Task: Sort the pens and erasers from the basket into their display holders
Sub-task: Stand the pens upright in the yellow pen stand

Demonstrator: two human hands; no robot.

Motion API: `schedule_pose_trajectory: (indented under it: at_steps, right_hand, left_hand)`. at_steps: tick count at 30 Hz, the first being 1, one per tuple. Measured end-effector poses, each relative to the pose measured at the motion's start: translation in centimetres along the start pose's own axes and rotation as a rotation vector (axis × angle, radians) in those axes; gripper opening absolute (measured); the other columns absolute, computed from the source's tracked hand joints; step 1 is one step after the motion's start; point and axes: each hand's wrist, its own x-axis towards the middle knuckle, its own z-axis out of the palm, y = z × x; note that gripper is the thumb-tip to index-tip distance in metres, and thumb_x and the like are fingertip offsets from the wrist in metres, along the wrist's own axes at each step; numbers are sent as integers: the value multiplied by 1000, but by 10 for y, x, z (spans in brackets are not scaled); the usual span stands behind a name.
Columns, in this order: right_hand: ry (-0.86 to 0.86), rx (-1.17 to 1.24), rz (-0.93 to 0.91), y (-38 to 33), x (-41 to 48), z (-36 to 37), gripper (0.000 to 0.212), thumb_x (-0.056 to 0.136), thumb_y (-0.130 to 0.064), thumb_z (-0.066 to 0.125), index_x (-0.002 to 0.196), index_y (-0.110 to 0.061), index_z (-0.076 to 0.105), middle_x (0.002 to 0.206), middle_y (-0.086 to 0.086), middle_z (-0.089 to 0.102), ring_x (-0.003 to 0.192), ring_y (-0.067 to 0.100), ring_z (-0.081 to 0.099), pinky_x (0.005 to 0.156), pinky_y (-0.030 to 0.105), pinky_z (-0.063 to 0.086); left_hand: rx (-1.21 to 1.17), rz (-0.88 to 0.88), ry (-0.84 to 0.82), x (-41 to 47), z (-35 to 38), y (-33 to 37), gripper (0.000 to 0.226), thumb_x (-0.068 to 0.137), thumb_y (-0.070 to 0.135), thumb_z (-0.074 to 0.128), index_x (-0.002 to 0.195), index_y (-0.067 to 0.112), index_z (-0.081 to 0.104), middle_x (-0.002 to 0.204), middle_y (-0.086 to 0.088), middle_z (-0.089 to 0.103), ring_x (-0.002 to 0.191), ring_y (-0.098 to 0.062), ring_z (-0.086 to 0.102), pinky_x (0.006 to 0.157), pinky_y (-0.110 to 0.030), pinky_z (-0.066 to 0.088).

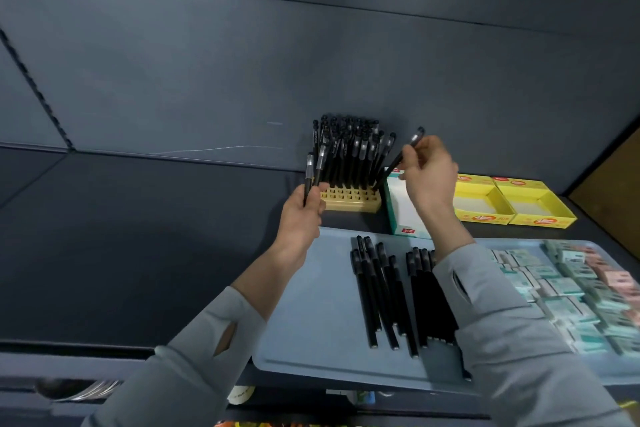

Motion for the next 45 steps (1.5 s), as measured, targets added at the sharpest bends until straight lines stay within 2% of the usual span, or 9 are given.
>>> schedule_pose_trajectory:
  at_steps: [4, 15, 20, 23, 27, 31, 35, 39, 45]
  right_hand:
    - [15, -139, -93, 3, 4, 2, 15, 97, -22, 57, 96, -7, 57, 88, 10, 73, 78, 35, 68, 73, 44, 55]
    - [-108, -134, -111, 18, 3, 25, 12, 96, -23, 60, 95, -11, 59, 85, 8, 73, 71, 30, 69, 70, 48, 58]
    - [45, -110, -103, 0, -10, 19, 30, 96, -41, 58, 91, -11, 57, 79, 6, 68, 73, 34, 63, 70, 42, 50]
    - [-130, -59, -194, -23, -26, 26, 39, 98, -46, 51, 81, -13, 60, 70, 3, 65, 67, 24, 60, 64, 34, 48]
    - [-347, 91, -181, -43, -38, 39, 19, 90, -40, 65, 85, -22, 67, 75, -10, 66, 70, 2, 58, 65, 13, 44]
    - [-395, 169, -103, -43, -37, 46, 18, 89, -27, 69, 74, -22, 60, 69, -9, 63, 67, 9, 61, 65, 23, 49]
    - [-361, 296, 35, -43, -33, 46, 12, 95, -15, 62, 83, -14, 59, 74, 1, 68, 67, 15, 69, 62, 36, 57]
    - [-206, 221, -40, -41, -27, 47, 11, 97, -19, 58, 89, -11, 58, 73, -3, 68, 63, 12, 69, 67, 42, 60]
    - [-232, 130, -177, -49, -30, 68, 8, 97, -18, 58, 90, -14, 57, 73, -4, 69, 63, 7, 69, 69, 43, 60]
  left_hand:
    - [33, -31, 36, 3, 1, 1, 18, 106, 30, 31, 100, 21, 46, 77, 5, 45, 52, -6, 30, 47, -19, 28]
    - [12, 92, 20, 0, -6, -2, 16, 104, 21, 40, 94, 18, 51, 81, 7, 58, 61, -5, 40, 58, -19, 39]
    - [-13, 125, 15, 0, -4, -3, 14, 104, 18, 41, 98, 15, 53, 84, 7, 65, 64, -6, 46, 62, -20, 43]
    - [-37, 132, 10, 1, -2, -3, 13, 104, 18, 42, 98, 15, 54, 84, 6, 67, 65, -6, 49, 63, -20, 45]
    - [-42, 109, 3, 0, 0, -2, 13, 103, 20, 45, 100, 16, 56, 84, 4, 68, 69, -7, 53, 68, -22, 49]
    - [-8, 73, 10, 1, -4, -3, 17, 102, 22, 47, 103, 14, 62, 92, 1, 70, 79, -9, 61, 77, -25, 54]
    - [-64, 21, 109, 0, -17, -4, 20, 103, 20, 44, 107, 17, 64, 95, 1, 69, 82, -11, 64, 76, -22, 53]
    - [-76, -35, 199, 2, -35, -5, 29, 105, 19, 36, 119, 16, 61, 80, 3, 52, 59, -8, 40, 50, -17, 38]
    - [-180, -30, 217, 3, -45, -2, 31, 105, 15, 36, 120, 13, 62, 76, 3, 51, 59, -8, 38, 56, -22, 38]
